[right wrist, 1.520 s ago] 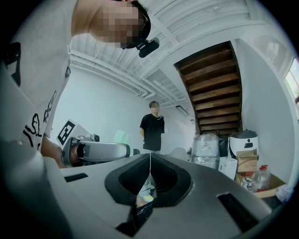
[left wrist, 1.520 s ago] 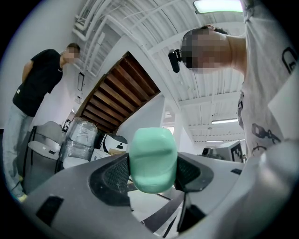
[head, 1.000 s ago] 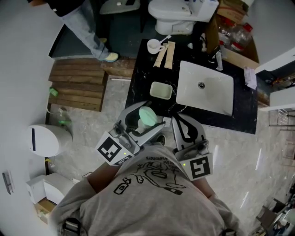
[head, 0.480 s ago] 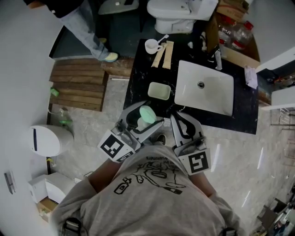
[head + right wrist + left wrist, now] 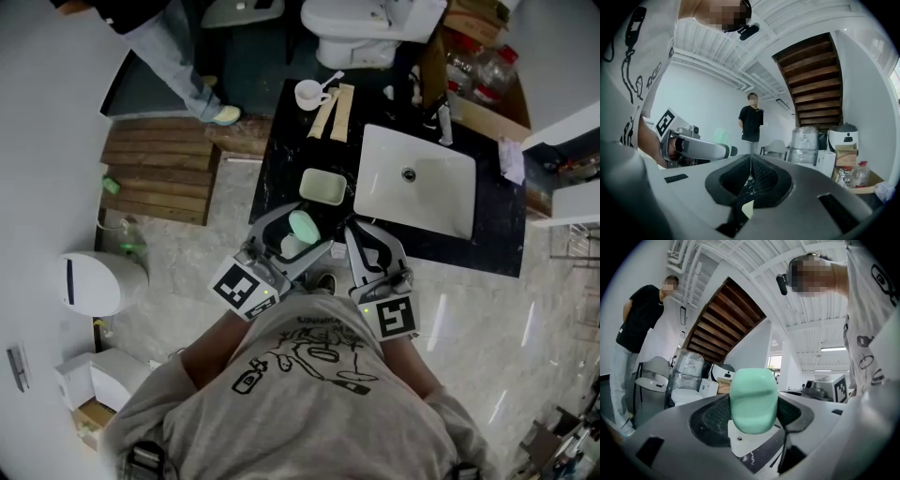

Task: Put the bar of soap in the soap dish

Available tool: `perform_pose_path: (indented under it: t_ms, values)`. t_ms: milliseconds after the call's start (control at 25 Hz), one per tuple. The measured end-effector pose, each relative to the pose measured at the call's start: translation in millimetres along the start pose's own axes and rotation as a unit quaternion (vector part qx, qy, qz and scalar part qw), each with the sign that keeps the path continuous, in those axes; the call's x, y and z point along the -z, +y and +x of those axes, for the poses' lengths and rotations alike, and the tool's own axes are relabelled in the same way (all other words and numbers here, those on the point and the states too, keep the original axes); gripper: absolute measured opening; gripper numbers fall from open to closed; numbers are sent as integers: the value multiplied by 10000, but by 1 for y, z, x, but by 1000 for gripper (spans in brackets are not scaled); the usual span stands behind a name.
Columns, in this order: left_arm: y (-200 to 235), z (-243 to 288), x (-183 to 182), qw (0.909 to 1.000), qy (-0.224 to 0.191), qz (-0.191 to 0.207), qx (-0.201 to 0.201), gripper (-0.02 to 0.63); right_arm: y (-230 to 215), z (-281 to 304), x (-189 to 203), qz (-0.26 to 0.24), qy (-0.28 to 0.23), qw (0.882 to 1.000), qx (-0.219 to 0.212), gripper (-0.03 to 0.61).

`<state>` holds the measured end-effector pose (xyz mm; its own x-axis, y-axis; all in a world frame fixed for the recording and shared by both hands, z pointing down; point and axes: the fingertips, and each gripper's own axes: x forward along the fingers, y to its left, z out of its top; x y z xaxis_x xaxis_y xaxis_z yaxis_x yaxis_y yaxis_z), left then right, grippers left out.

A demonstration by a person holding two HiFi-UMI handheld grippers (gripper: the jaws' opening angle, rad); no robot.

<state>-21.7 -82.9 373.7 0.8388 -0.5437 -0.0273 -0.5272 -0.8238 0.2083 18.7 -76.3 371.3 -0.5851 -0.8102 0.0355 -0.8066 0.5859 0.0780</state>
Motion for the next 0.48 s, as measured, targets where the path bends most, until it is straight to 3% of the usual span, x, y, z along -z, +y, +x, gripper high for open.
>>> perform_pose_path:
  t_ms: [480]
  values:
    - [11, 14, 23, 9997, 247, -25, -60, 276, -7, 7, 32, -167, 156, 9997, -32, 23]
